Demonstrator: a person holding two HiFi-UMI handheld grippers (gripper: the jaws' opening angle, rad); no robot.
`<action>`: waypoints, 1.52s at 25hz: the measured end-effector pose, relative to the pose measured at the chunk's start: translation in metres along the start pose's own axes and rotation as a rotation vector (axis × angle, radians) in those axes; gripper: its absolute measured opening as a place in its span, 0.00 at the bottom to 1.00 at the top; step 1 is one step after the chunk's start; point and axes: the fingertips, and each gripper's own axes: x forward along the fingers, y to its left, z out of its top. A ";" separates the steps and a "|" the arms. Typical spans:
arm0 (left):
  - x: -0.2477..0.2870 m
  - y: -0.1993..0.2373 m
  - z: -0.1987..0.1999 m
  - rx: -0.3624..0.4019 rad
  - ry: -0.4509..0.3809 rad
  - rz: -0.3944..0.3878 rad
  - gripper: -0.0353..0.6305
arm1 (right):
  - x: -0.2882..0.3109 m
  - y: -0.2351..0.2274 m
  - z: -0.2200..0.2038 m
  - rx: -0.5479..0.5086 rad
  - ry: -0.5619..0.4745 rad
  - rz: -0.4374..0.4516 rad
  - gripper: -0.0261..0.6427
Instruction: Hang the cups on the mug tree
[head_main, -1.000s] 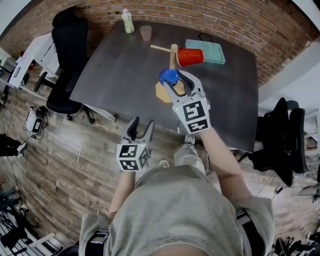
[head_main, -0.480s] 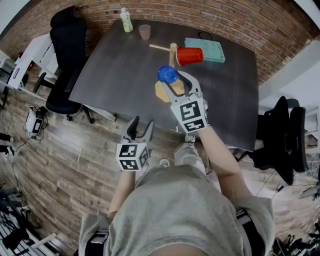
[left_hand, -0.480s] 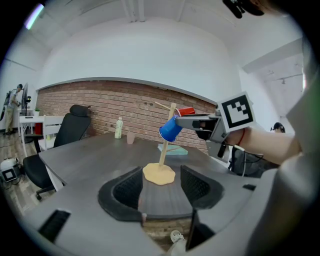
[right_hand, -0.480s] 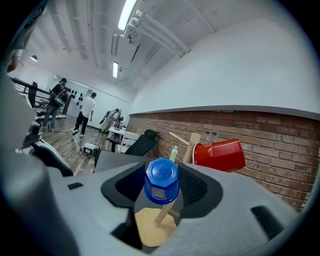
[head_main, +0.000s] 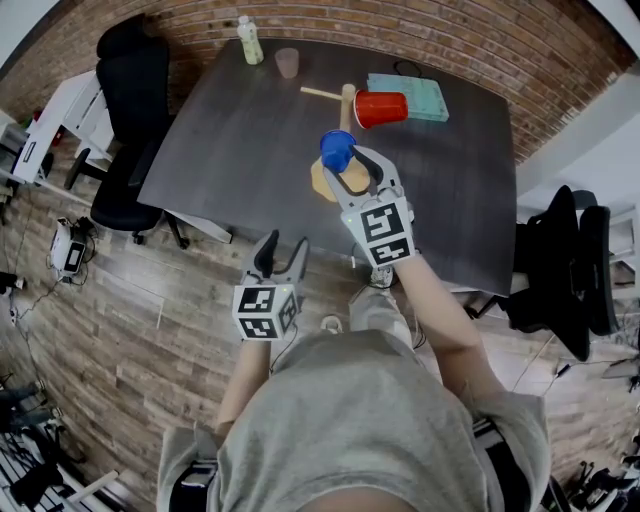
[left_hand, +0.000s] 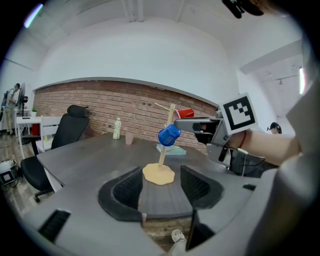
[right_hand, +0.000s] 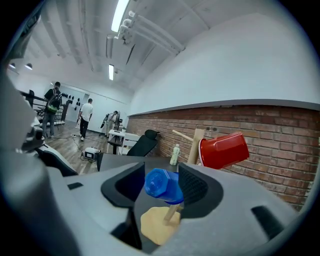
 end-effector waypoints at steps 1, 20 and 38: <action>-0.001 0.000 0.000 0.001 0.001 -0.003 0.40 | -0.002 0.001 0.000 0.003 0.001 -0.003 0.35; -0.039 -0.031 0.003 0.016 -0.083 0.067 0.20 | -0.101 0.030 -0.017 0.145 -0.022 -0.023 0.06; -0.135 -0.139 -0.027 0.032 -0.099 0.091 0.07 | -0.269 0.077 -0.040 0.214 -0.028 0.040 0.04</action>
